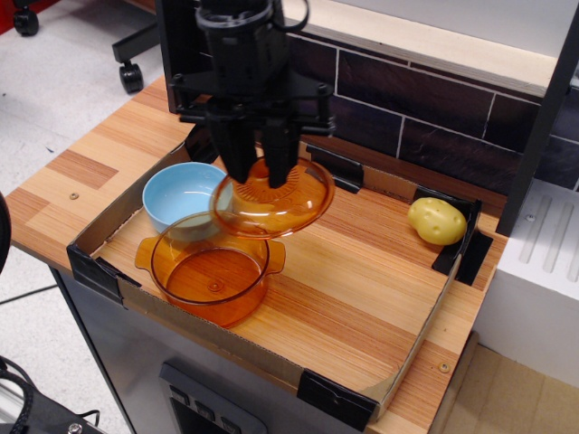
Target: Put lid on pot
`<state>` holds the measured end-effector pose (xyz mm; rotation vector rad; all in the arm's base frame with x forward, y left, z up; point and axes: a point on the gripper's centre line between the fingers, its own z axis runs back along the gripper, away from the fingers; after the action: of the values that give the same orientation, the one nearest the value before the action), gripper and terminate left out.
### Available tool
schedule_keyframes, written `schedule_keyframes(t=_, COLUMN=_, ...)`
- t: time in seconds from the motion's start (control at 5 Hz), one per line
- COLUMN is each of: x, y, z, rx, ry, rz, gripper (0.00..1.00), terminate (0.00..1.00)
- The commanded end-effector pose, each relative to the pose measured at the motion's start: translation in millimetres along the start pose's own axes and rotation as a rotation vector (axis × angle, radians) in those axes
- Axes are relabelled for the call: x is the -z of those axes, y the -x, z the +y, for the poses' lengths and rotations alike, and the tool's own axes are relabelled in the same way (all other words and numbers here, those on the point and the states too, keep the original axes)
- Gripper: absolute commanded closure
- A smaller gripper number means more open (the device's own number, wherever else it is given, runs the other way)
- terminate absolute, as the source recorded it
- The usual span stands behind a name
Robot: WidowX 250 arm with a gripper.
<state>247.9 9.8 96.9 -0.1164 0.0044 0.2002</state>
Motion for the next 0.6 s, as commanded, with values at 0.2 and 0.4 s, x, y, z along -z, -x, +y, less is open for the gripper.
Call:
schedule_keyframes(t=0.2, x=11.0, y=16.8, z=35.7, rx=0.096, ry=-0.046, rz=-0.034, gripper=1.0, terminate=0.0)
schedule_keyframes(t=0.4, x=12.7, y=17.1, z=37.3, rx=0.096, ry=-0.052, rz=-0.026, gripper=1.0, terminate=0.0)
